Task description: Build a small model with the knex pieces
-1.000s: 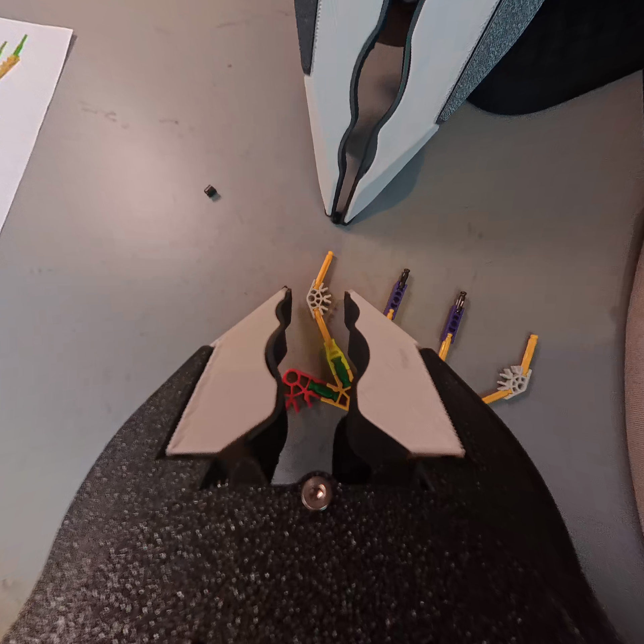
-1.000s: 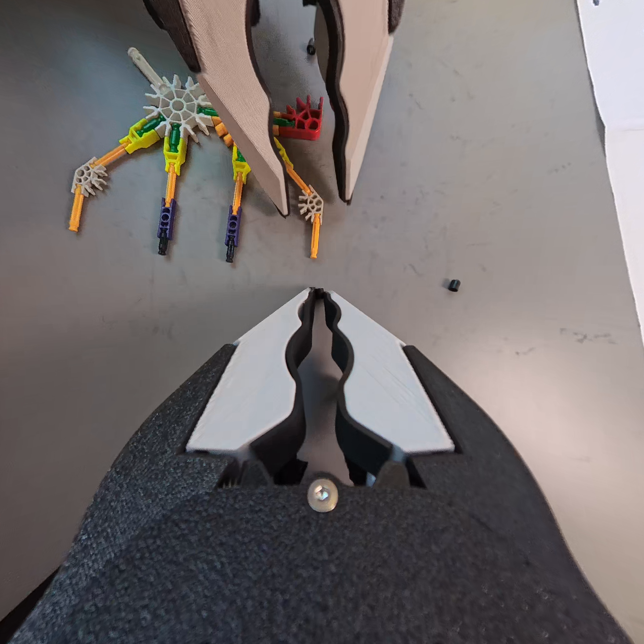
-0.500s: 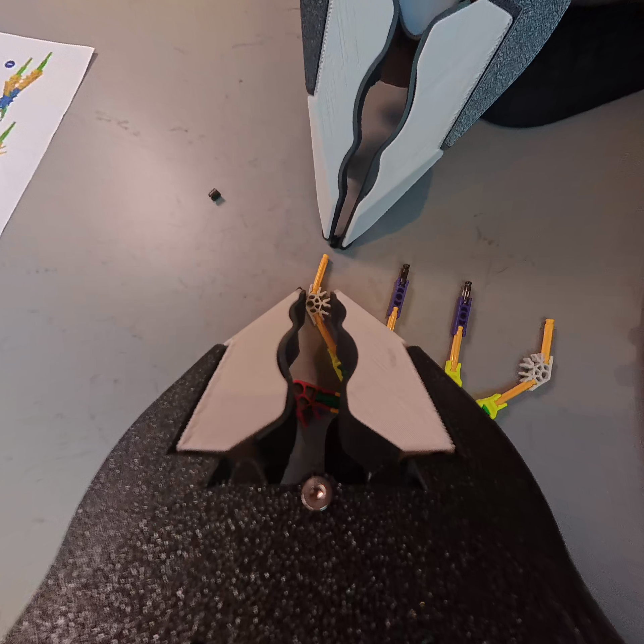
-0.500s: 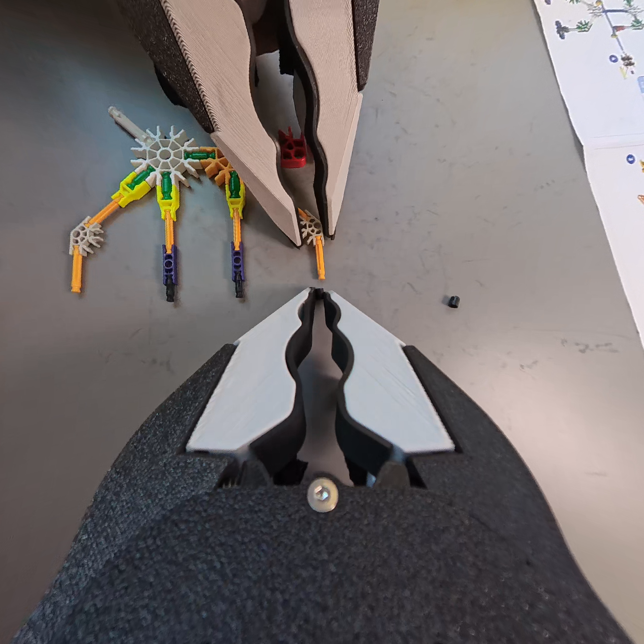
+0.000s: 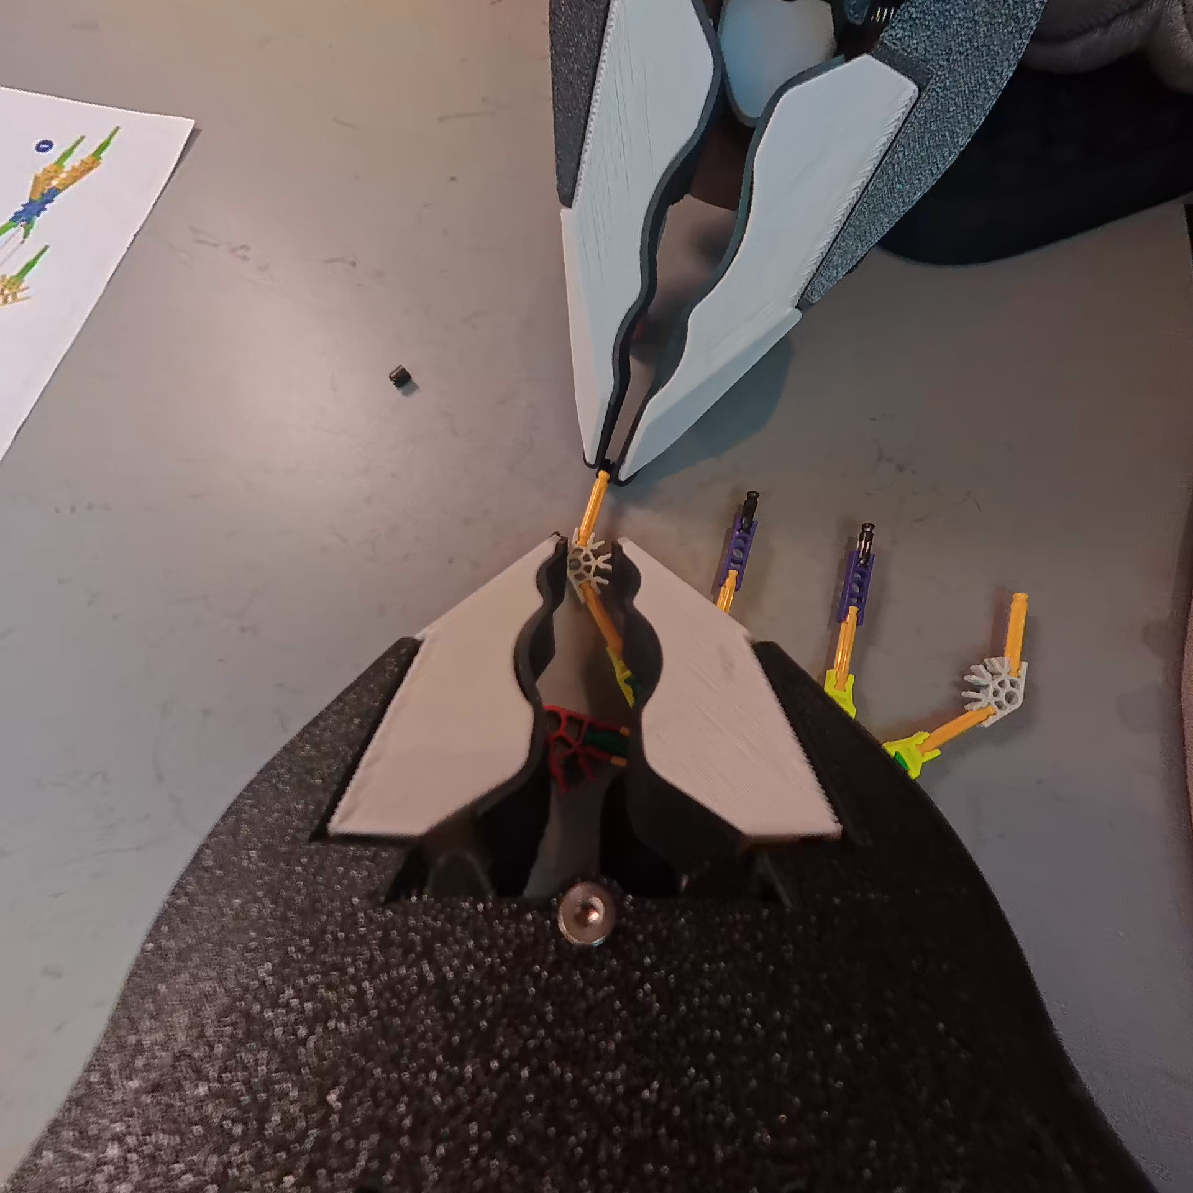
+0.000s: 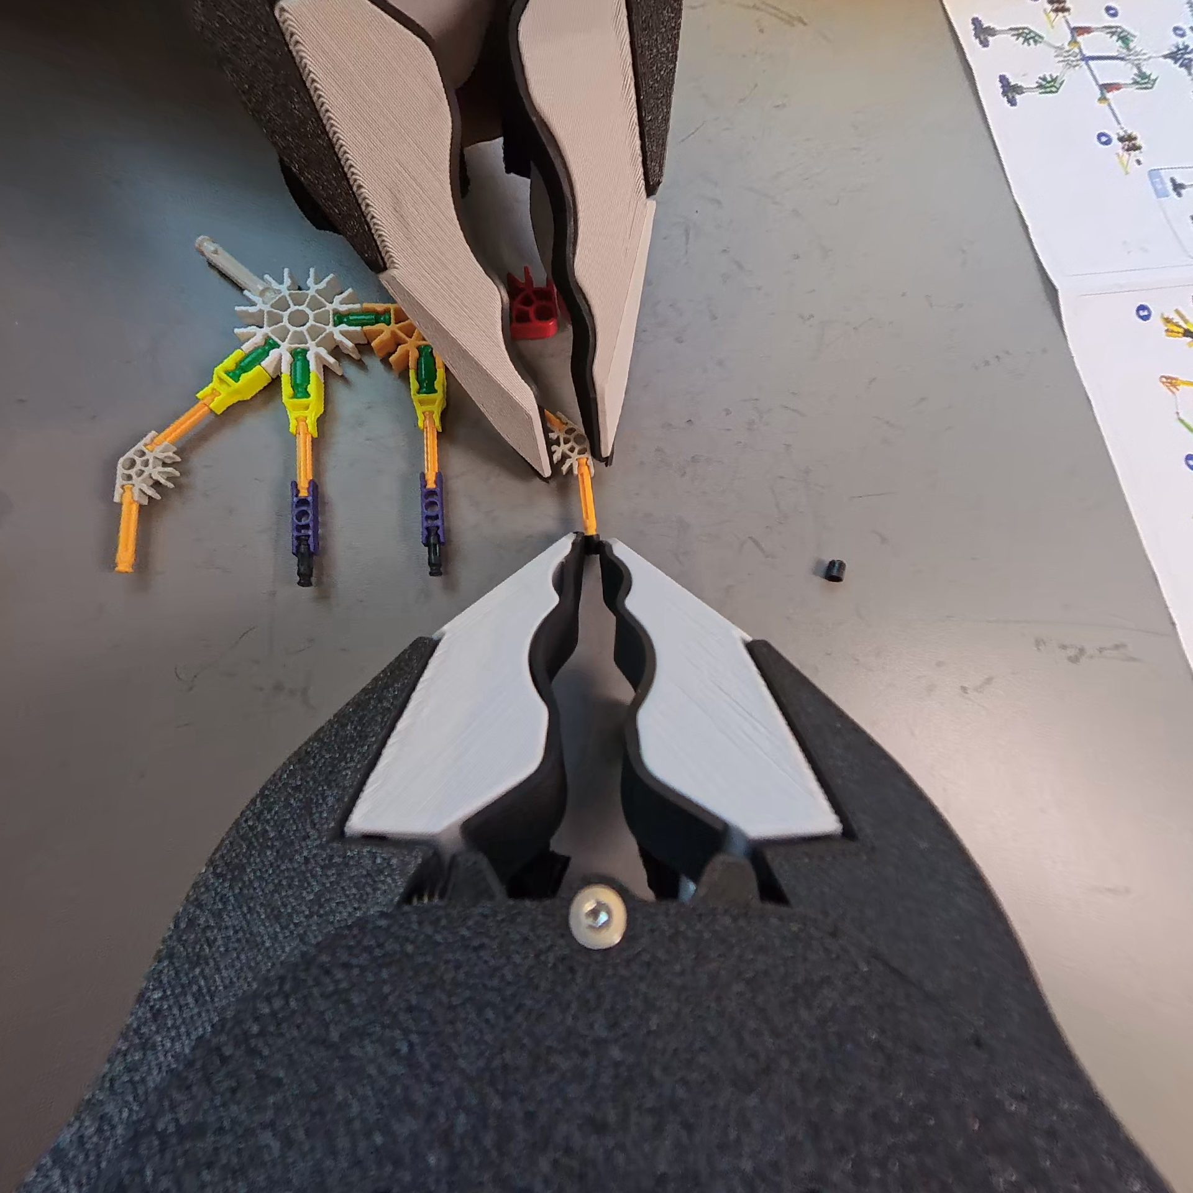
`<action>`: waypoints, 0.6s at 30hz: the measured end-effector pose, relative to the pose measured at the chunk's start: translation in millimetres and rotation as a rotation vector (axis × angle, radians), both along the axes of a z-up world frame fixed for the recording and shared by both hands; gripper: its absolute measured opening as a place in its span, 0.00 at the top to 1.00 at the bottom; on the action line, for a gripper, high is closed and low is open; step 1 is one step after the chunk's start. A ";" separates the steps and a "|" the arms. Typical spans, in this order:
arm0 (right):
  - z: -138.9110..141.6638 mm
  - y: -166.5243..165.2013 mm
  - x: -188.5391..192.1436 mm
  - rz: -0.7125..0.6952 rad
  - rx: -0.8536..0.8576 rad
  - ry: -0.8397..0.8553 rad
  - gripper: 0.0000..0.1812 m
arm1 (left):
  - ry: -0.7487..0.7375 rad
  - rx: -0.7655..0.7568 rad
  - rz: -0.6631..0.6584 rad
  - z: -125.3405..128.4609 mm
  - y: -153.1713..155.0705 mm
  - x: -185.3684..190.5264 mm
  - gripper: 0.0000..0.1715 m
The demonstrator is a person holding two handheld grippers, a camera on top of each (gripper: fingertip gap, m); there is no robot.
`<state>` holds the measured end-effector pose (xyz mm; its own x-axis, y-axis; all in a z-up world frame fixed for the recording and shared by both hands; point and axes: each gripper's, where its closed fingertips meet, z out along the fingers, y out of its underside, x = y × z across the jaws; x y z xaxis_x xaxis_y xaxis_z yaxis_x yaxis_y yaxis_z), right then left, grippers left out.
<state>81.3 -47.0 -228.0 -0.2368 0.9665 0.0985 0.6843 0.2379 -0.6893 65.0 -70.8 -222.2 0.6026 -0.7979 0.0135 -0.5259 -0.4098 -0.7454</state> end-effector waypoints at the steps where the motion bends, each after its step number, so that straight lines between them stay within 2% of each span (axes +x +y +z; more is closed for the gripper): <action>1: 0.9 -1.2 -0.9 0.002 -0.009 0.007 0.98 | -0.002 -0.006 0.001 -0.4 -0.4 0.4 0.93; 18: -1.9 -5.5 -4.5 0.008 0.031 -0.017 0.99 | 0.040 -0.002 0.001 -2.6 -1.8 3.8 0.96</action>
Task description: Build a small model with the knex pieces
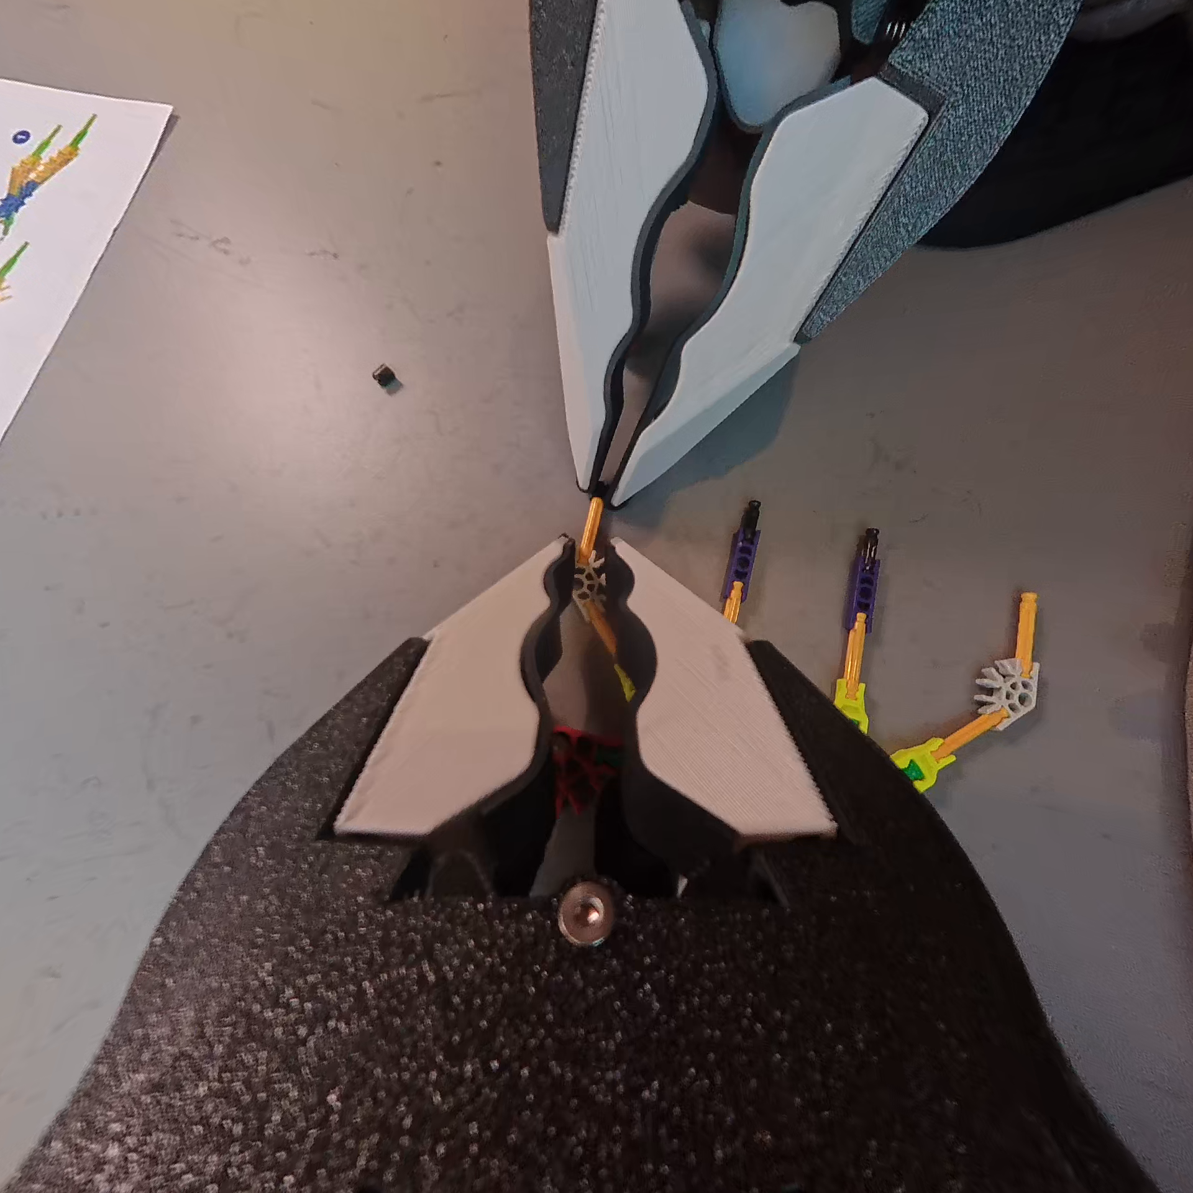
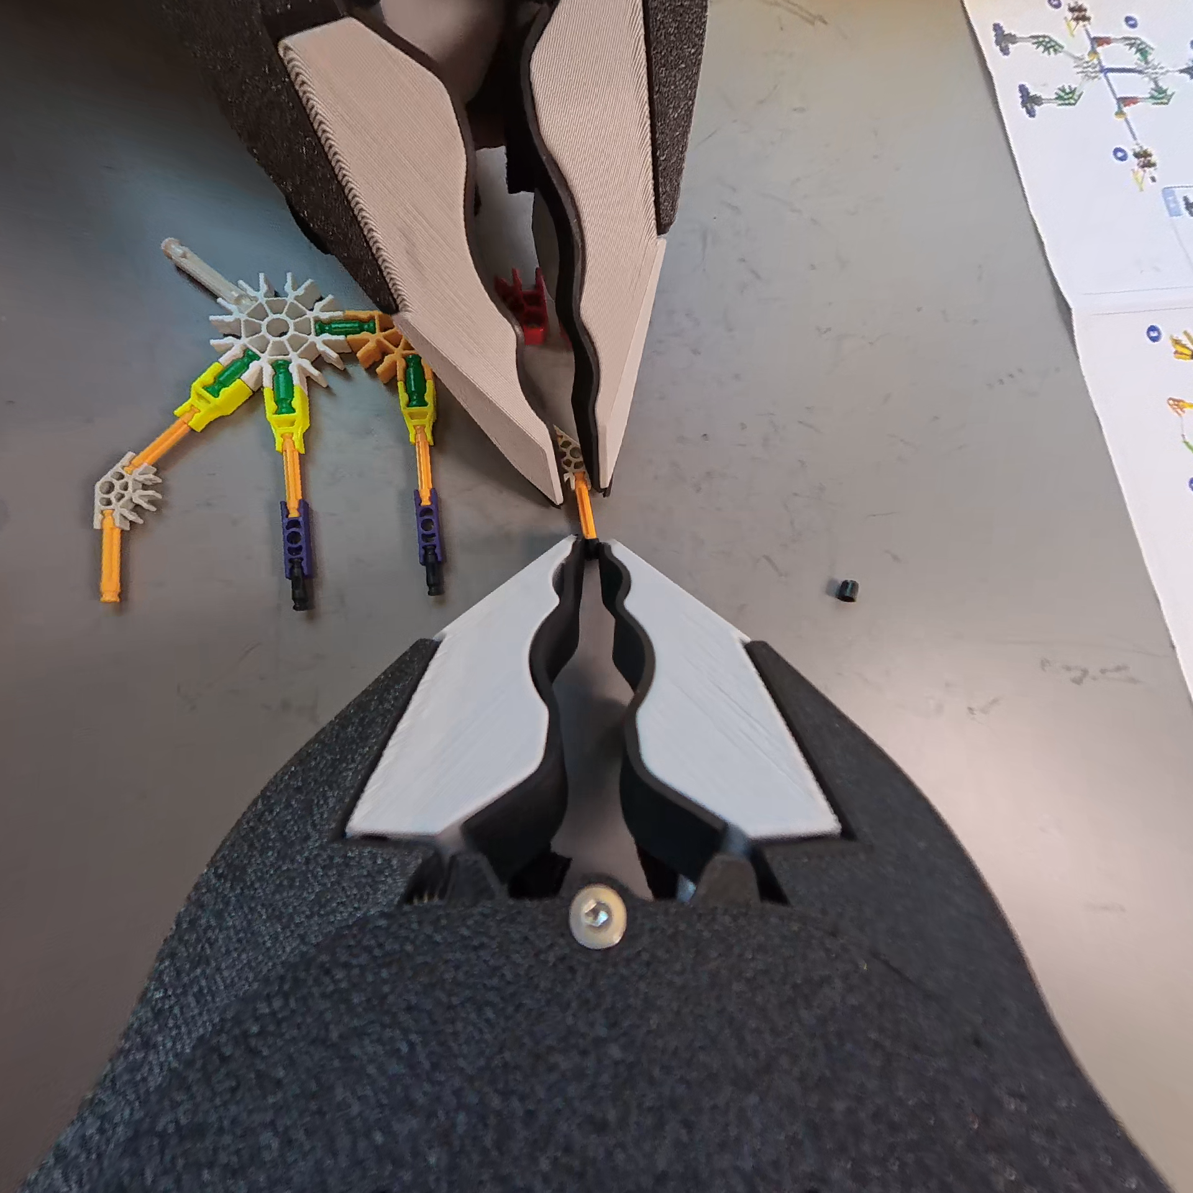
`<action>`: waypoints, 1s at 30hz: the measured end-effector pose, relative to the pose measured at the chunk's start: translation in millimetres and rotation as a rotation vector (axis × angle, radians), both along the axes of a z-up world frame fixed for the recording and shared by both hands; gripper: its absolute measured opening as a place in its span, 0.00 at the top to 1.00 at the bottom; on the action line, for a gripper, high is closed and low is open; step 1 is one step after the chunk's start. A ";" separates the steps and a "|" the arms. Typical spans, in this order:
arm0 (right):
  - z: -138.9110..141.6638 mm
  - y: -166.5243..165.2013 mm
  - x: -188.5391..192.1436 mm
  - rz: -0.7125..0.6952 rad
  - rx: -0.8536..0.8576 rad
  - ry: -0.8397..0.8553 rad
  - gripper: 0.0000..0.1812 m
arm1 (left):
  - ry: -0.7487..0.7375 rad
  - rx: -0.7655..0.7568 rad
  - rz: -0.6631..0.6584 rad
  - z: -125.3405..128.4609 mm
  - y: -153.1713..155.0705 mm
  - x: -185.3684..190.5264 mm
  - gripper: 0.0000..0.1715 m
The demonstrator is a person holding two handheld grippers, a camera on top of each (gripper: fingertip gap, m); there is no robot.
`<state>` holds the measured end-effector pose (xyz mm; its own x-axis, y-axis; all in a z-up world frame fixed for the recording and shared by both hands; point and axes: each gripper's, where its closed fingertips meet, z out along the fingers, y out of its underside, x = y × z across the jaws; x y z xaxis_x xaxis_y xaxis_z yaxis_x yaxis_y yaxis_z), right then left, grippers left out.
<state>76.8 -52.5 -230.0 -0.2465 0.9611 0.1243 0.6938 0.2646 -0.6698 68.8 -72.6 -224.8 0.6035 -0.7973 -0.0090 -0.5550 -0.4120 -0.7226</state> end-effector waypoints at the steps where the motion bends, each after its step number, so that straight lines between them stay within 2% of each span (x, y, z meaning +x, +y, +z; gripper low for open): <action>1: 0.1 -0.2 0.0 0.003 0.003 0.001 0.99 | 0.002 -0.001 0.000 -0.2 0.1 0.1 0.96; 8: 0.2 -3.9 -2.3 0.036 0.008 0.003 0.99 | 0.002 -0.002 -0.010 -0.1 0.0 2.8 0.99; 16: -0.3 -3.0 -3.1 0.034 -0.006 -0.007 0.98 | 0.018 0.022 -0.020 1.6 1.1 -0.7 0.98; 19: -0.4 -3.1 -2.7 0.040 0.013 -0.006 0.98 | -0.008 -0.008 -0.027 10.7 -2.4 -7.0 0.84; 20: -0.2 -3.0 -2.6 0.039 0.010 -0.005 0.98 | -0.014 -0.027 -0.022 11.9 -3.7 -10.9 0.83; 25: -0.4 -2.9 -2.5 0.040 0.008 -0.003 0.98 | 0.019 -0.132 -0.014 0.0 -15.8 -24.2 0.86; 30: -0.3 -3.1 -4.0 0.037 0.010 -0.001 0.98 | 0.035 -0.140 0.008 -1.4 -15.0 -22.4 0.94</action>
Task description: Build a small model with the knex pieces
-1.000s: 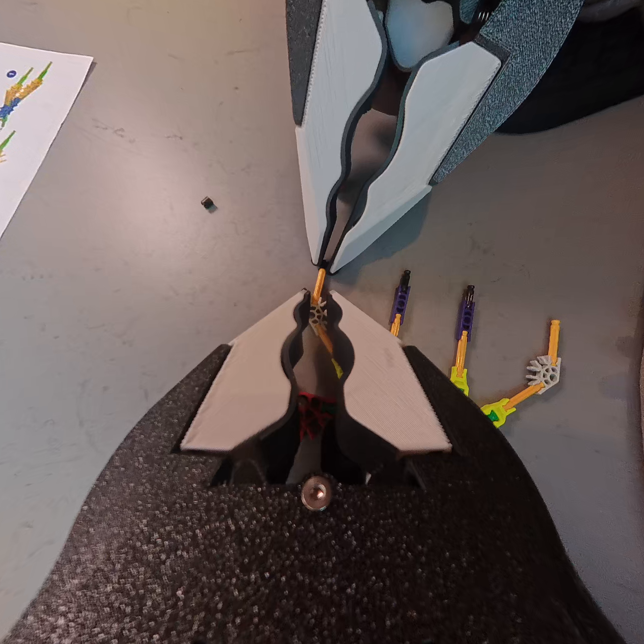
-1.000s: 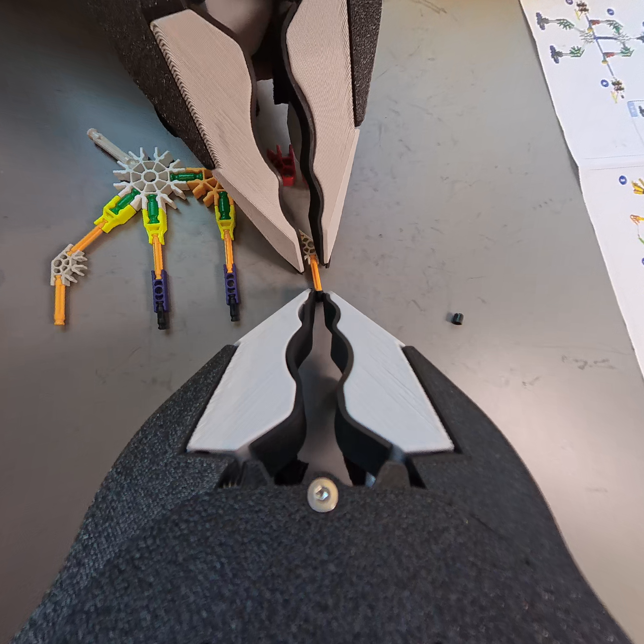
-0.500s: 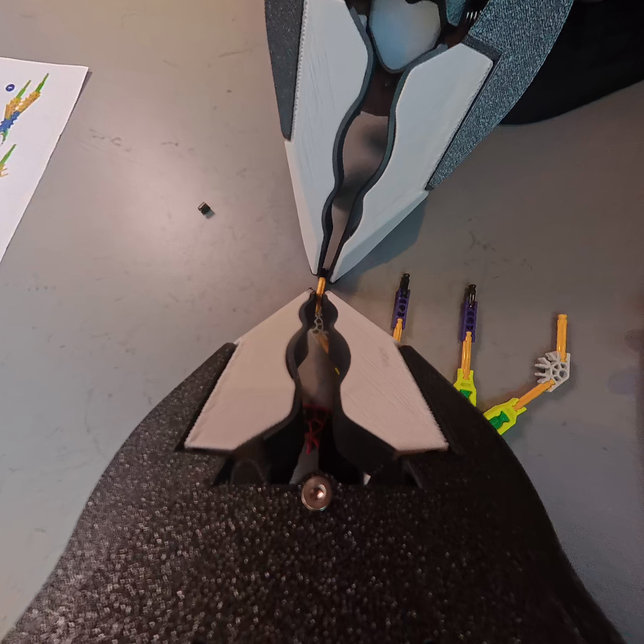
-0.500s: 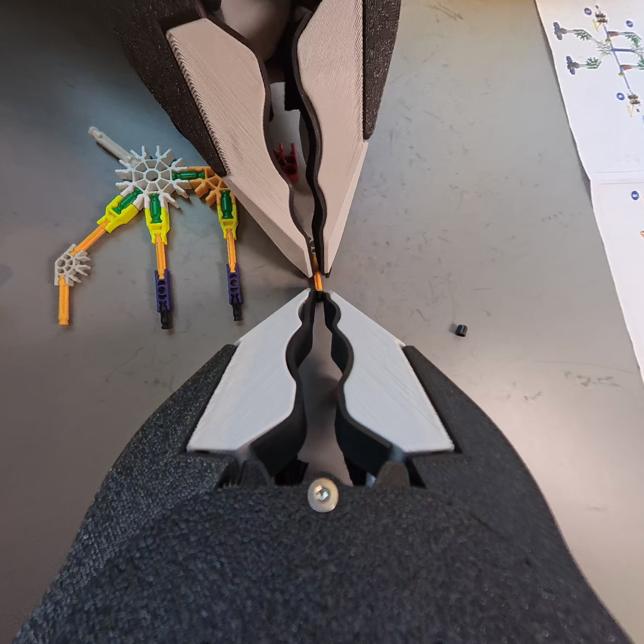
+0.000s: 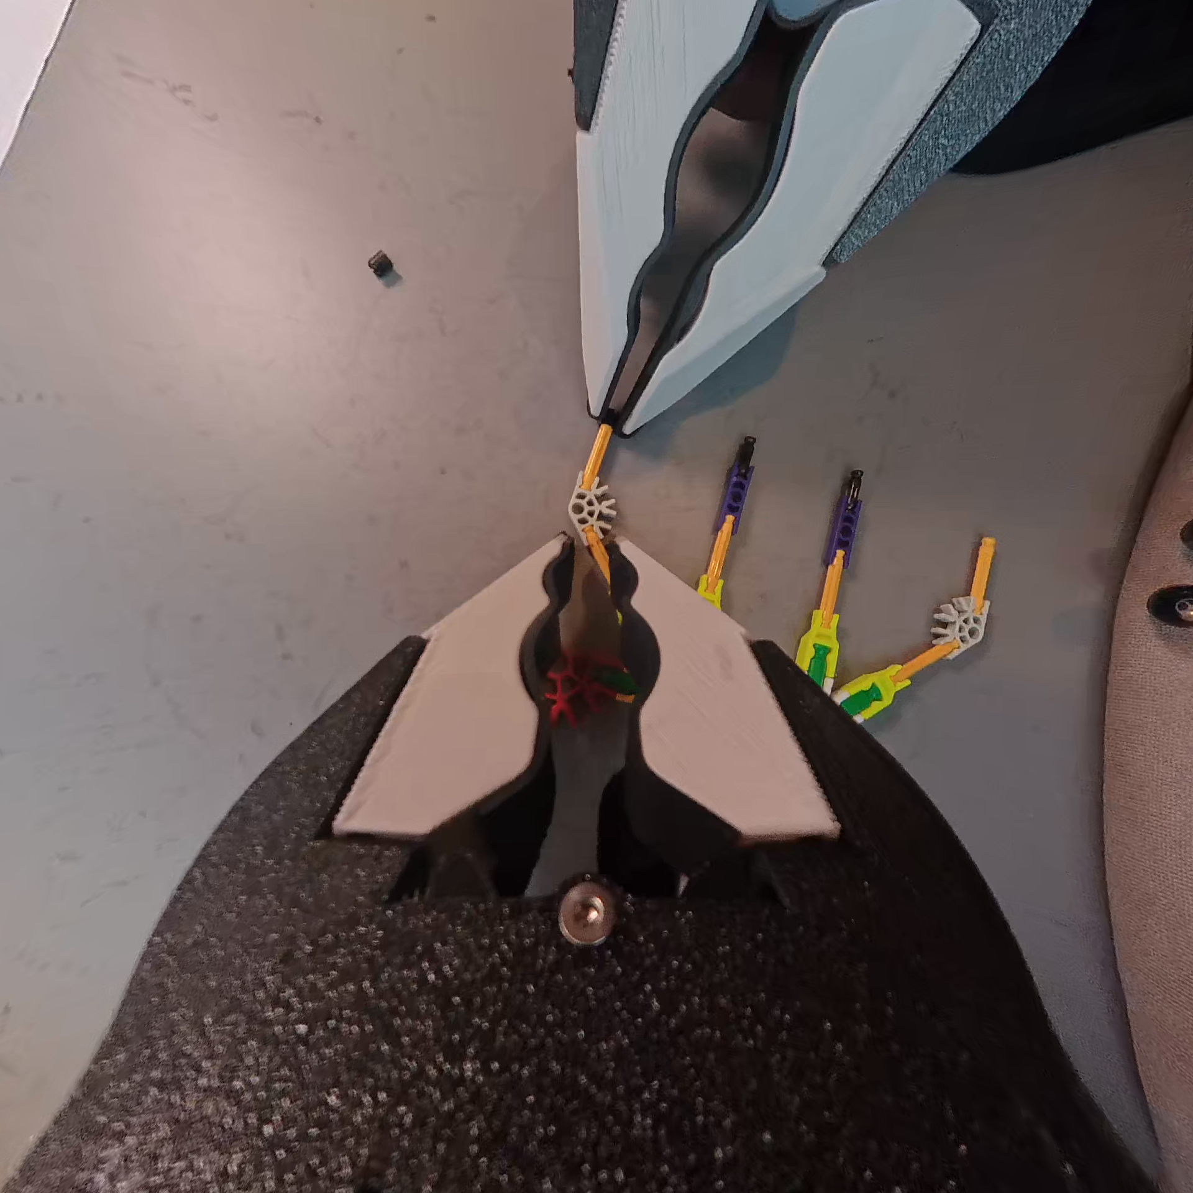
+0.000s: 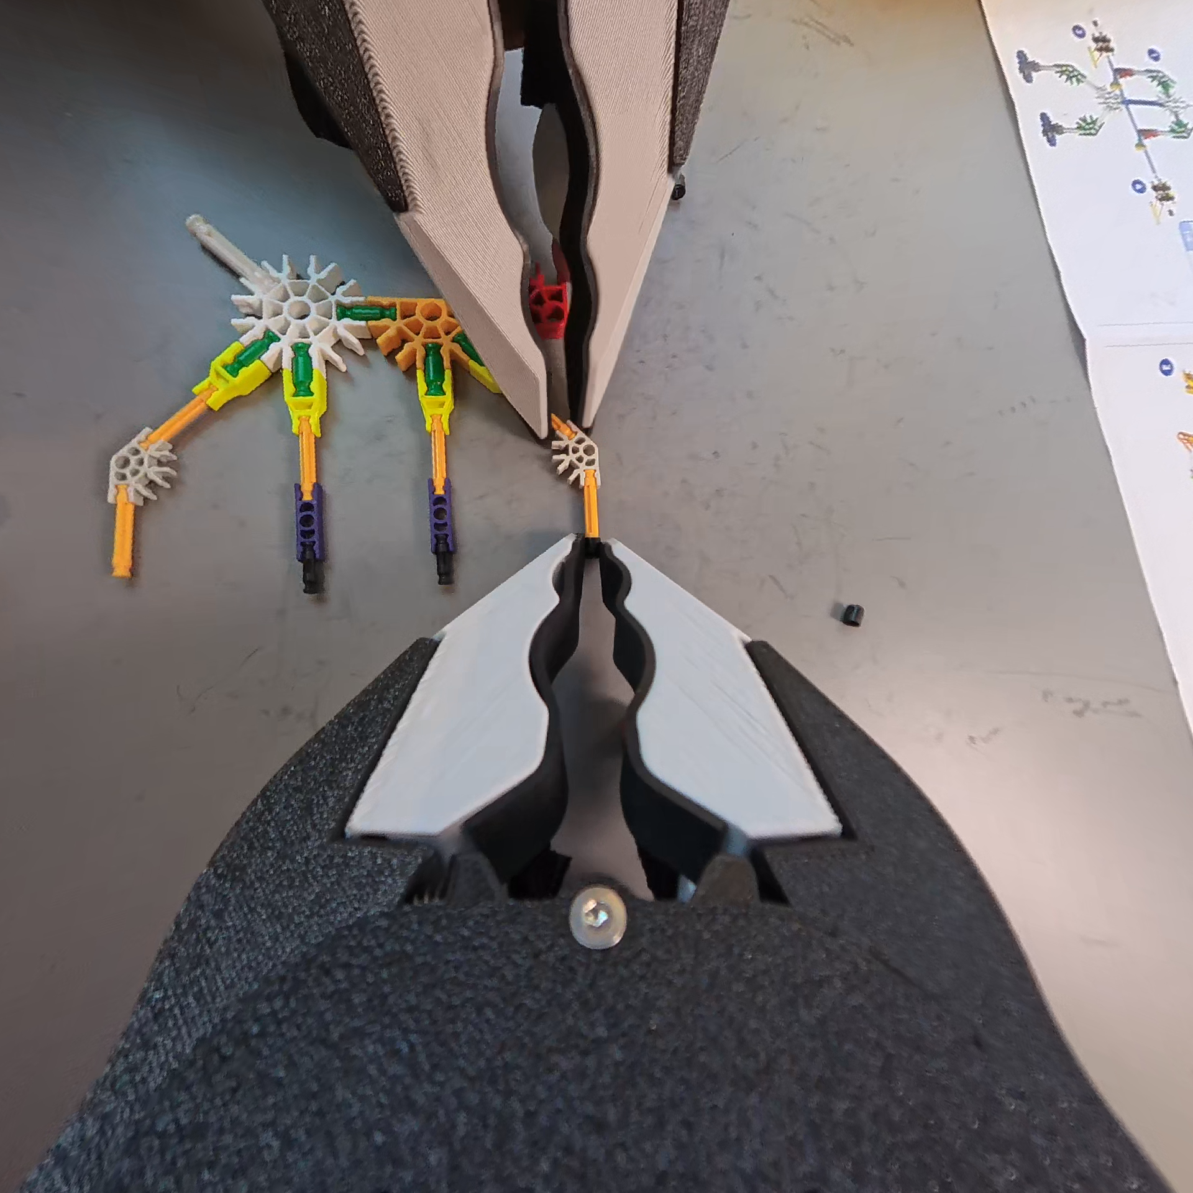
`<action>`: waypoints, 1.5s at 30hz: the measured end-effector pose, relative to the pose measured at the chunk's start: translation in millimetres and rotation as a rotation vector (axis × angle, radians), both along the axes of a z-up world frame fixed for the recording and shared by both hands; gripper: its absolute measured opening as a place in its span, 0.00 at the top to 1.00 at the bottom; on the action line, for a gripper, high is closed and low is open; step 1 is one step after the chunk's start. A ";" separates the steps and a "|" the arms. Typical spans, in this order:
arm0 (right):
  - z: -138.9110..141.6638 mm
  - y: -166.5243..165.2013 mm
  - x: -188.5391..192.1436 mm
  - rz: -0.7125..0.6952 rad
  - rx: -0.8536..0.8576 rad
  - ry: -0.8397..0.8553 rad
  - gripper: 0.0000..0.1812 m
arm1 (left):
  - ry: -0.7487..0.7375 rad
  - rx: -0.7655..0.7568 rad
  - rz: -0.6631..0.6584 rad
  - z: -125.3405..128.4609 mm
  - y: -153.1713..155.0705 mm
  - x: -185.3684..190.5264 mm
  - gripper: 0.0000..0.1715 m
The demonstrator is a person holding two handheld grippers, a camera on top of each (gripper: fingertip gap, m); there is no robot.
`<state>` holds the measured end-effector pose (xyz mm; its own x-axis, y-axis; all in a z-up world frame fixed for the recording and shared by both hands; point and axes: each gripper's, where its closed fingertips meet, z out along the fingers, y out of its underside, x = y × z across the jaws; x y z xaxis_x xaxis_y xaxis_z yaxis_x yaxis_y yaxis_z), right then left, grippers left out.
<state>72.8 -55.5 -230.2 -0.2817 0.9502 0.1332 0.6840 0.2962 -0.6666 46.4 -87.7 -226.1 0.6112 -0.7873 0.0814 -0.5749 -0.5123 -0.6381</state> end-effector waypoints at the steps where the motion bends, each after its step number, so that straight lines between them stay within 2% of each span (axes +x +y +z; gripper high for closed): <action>1: 0.1 -0.2 -0.5 0.000 0.001 -0.001 0.98 | 0.000 0.001 0.003 0.1 0.3 0.9 0.96; 11: 0.3 -1.0 -3.6 0.007 0.009 0.004 0.99 | 0.037 0.059 -0.029 0.4 1.2 2.0 0.97; 19: 0.1 -1.2 -4.6 0.019 -0.005 0.000 0.99 | 0.017 0.045 -0.047 0.4 1.0 1.8 0.97; 26: 1.7 -1.5 2.7 0.013 -0.048 0.005 0.94 | -0.021 0.026 -0.029 0.5 1.3 1.2 0.97; 31: 0.9 1.3 7.8 0.000 -0.059 -0.017 1.00 | -0.019 0.030 -0.026 0.5 1.6 1.5 0.97; 36: -1.1 1.9 6.3 -0.016 -0.086 -0.068 1.00 | -0.017 0.038 -0.033 0.4 1.6 1.6 0.97; 45: -0.8 -0.6 3.9 0.068 -0.089 -0.073 1.00 | -0.016 0.050 -0.069 0.2 2.0 1.9 0.97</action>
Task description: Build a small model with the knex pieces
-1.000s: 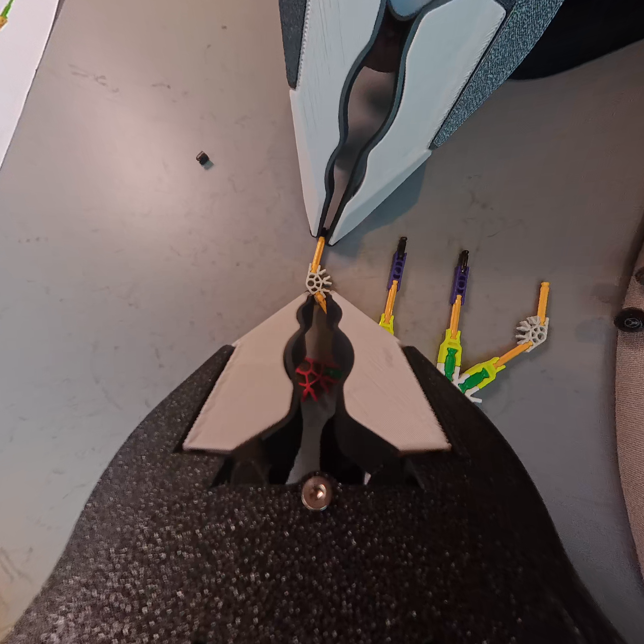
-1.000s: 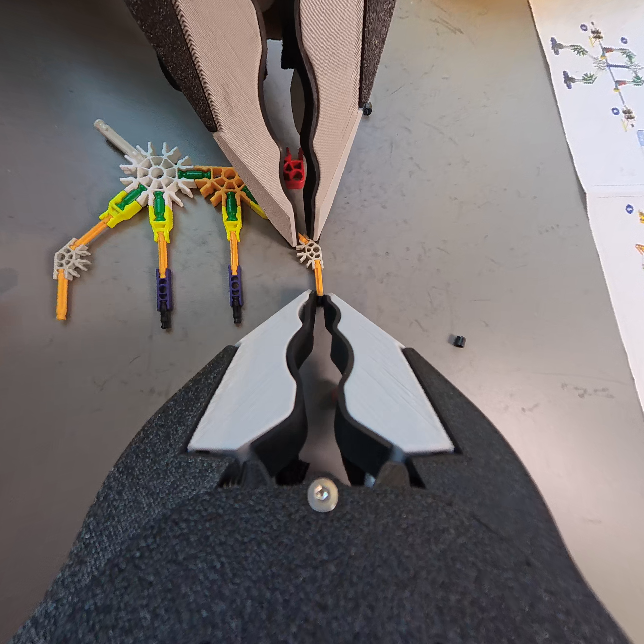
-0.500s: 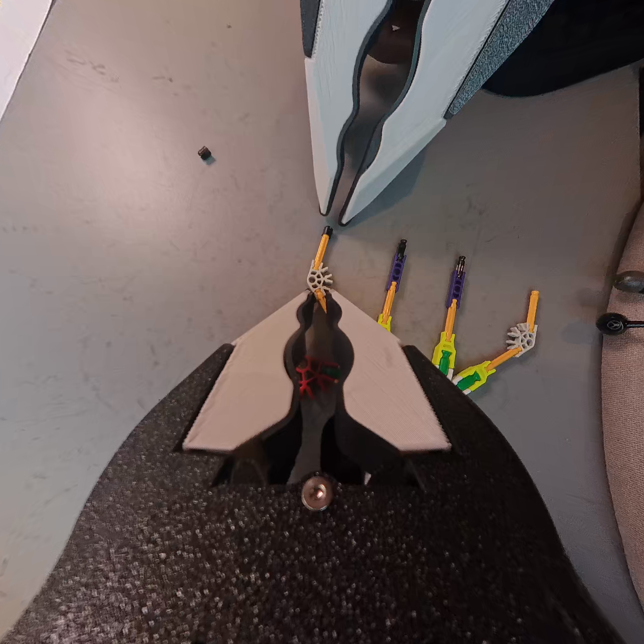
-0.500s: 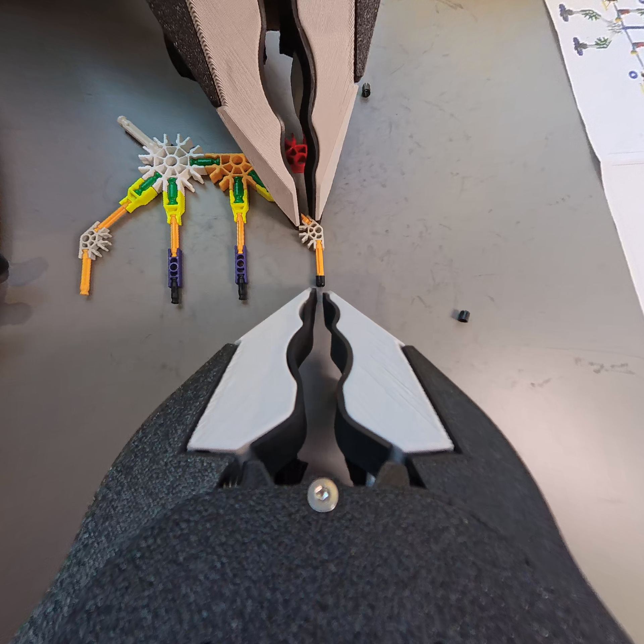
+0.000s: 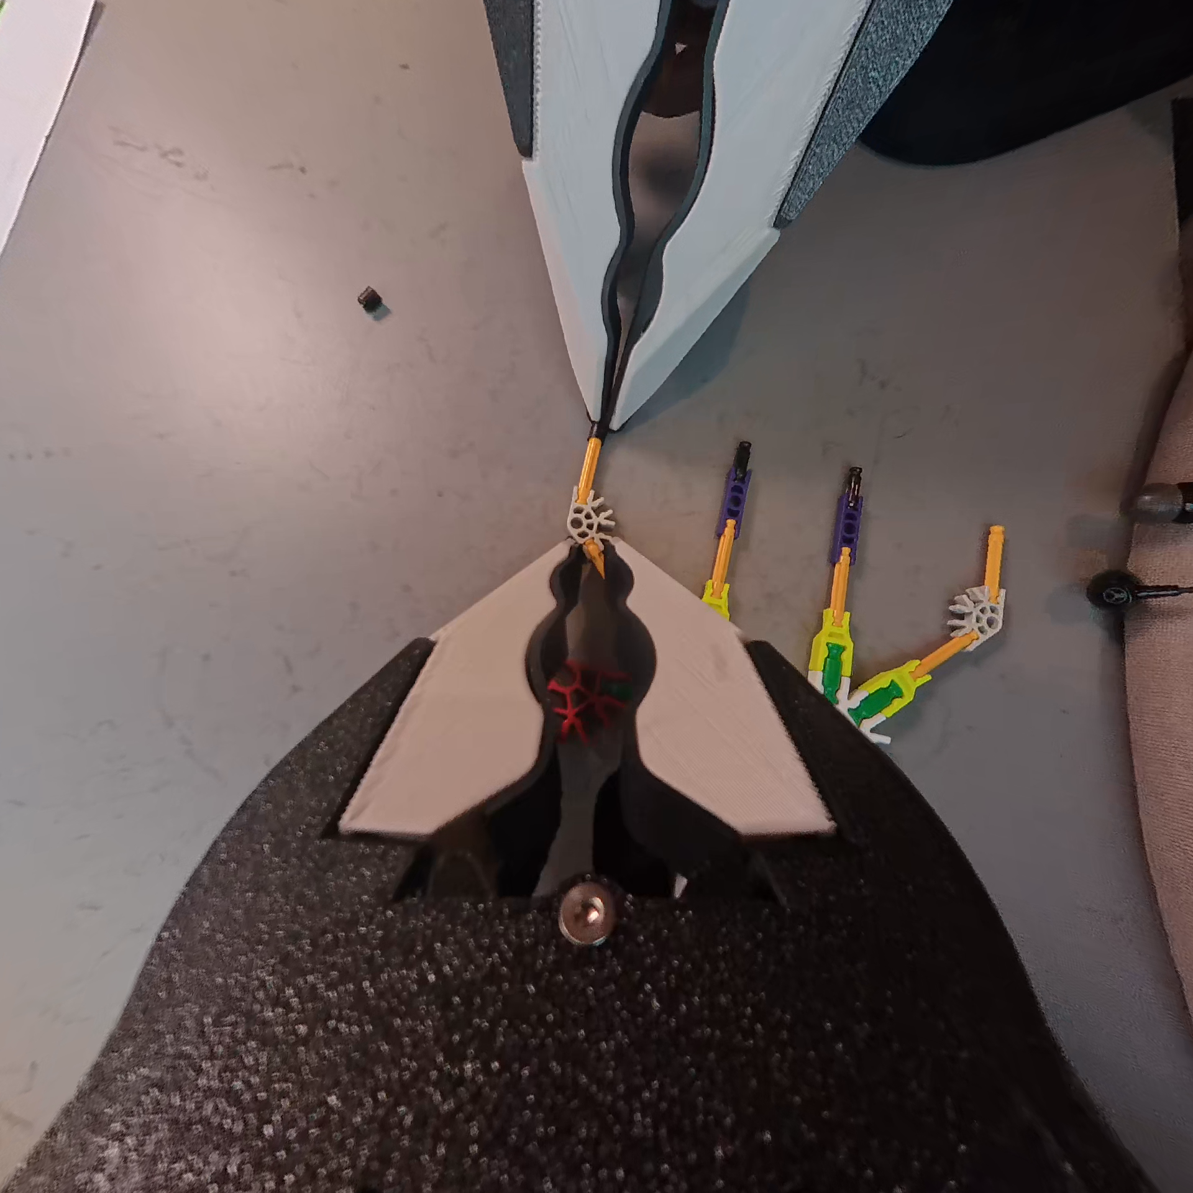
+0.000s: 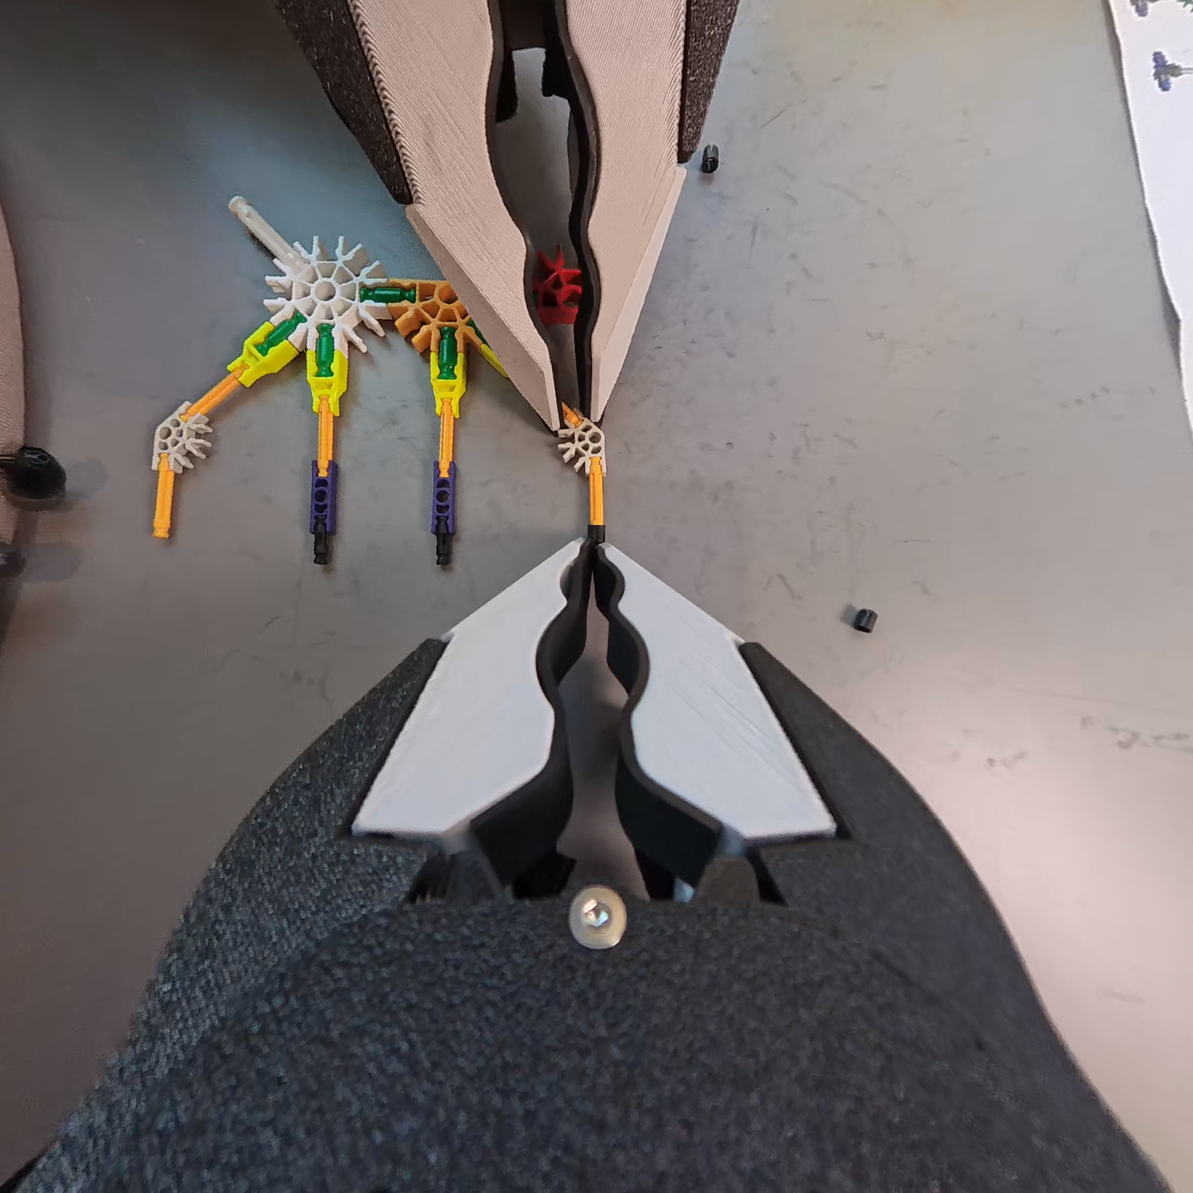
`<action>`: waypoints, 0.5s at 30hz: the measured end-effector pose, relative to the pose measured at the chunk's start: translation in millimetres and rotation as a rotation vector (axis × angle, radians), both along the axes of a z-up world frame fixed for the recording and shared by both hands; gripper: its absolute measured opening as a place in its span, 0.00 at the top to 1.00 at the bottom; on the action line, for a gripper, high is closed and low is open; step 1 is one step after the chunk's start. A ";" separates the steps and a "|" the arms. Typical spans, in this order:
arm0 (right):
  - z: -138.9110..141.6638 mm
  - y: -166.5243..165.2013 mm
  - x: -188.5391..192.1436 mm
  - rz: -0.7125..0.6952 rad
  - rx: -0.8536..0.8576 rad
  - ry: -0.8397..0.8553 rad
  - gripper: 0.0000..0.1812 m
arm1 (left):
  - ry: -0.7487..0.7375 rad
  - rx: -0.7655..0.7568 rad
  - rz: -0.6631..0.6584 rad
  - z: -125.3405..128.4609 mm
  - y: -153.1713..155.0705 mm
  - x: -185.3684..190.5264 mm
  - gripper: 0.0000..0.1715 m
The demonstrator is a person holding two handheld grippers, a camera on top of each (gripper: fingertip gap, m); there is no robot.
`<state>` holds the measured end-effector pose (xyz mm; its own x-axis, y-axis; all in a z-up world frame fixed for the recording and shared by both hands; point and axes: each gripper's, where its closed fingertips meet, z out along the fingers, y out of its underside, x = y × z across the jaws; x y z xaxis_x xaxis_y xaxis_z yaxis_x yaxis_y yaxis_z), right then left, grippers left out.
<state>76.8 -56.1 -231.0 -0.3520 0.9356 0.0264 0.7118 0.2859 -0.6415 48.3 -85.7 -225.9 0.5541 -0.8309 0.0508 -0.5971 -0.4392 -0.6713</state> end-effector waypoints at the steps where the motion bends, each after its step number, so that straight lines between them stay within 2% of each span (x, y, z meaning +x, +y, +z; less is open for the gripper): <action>1: 0.1 -0.2 -0.1 0.010 -0.003 0.002 1.00 | -0.003 0.000 -0.006 0.0 -0.1 0.0 0.97; 15: 0.2 -2.5 -1.1 0.204 0.012 -0.028 1.00 | -0.017 -0.012 -0.106 0.0 0.0 0.3 0.97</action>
